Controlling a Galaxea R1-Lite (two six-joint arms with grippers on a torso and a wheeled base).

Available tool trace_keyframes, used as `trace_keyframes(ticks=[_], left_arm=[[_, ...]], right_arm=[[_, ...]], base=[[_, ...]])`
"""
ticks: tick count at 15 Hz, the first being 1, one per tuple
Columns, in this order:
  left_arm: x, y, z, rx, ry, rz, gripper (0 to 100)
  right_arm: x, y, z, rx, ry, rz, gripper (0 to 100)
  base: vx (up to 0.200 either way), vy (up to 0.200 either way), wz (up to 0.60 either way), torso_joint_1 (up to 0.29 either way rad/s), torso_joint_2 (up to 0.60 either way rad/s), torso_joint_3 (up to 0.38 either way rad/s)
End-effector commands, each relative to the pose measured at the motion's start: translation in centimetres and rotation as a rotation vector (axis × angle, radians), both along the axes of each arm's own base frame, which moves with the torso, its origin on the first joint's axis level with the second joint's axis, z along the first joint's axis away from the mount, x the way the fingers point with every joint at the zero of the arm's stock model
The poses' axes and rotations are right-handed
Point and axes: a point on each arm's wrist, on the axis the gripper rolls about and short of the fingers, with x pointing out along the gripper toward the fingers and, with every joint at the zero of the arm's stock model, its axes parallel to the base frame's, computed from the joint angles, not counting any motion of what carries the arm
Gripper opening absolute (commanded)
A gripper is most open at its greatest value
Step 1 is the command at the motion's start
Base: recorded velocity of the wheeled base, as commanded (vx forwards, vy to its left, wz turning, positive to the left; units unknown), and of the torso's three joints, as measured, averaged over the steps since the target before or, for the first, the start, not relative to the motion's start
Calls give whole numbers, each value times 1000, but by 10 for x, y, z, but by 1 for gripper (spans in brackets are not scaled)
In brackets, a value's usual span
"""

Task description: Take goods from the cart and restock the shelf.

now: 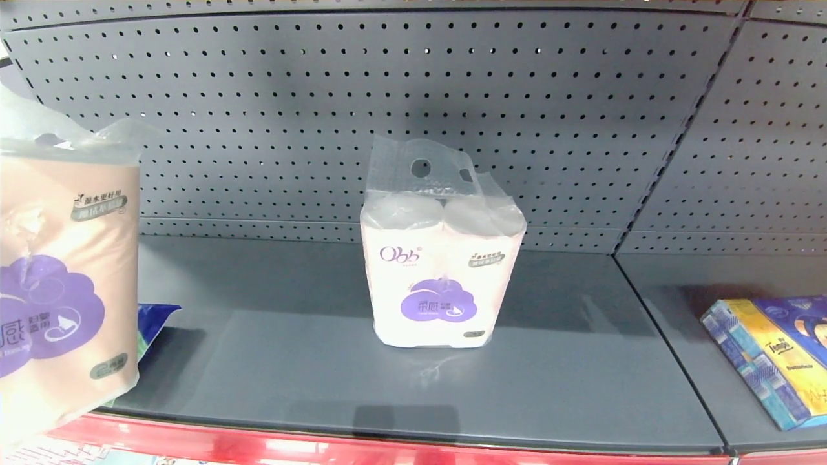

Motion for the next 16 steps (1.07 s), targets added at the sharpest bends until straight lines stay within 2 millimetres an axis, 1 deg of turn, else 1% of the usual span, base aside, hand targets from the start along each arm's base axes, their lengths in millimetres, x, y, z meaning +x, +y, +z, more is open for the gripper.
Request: trace_keyframes(ticks=[1,2,3,4,5,6,7,8,9,10,13,15,16], left_arm=[[4,0,0,-6,12,-33,0],[6,-3,-2,-11,22,-79,0],[8,-6,-3,-13,30,-134,0],[10,-9,-3,-11,35,-192,0],[14,-11,-1,-10,39,-229,0],[19,-11,0,-4,37,-242,0],[26,-12,-1,-5,41,-272,0],[29,-13,-1,-9,46,-286,0],[38,-14,0,-7,44,-324,0],[48,-13,0,-3,31,-341,0],[71,-11,0,12,-26,-337,0],[76,-10,0,12,-38,-338,0],[80,-10,0,11,-36,-337,0]], right_arm=[[25,1,98,66,36,32,100],[47,2,147,118,28,67,100],[67,4,163,113,68,140,100],[89,8,165,83,122,205,100],[118,10,165,66,163,204,100],[135,12,162,64,179,210,100],[164,20,155,65,202,308,100],[174,26,150,57,217,396,100],[188,32,140,21,259,523,100],[196,34,133,-1,285,604,100],[216,40,120,-51,320,766,100],[225,43,116,-57,329,825,100],[229,48,116,-55,325,893,100]], base=[[0,0,0,0,0,0],[0,0,0,0,0,0],[0,0,0,0,0,0],[0,0,0,0,0,0],[0,0,0,0,0,0],[0,0,0,0,0,0],[0,0,0,0,0,0],[0,0,0,0,0,0],[0,0,0,0,0,0],[0,0,0,0,0,0],[0,0,0,0,0,0],[0,0,0,0,0,0],[0,0,0,0,0,0]])
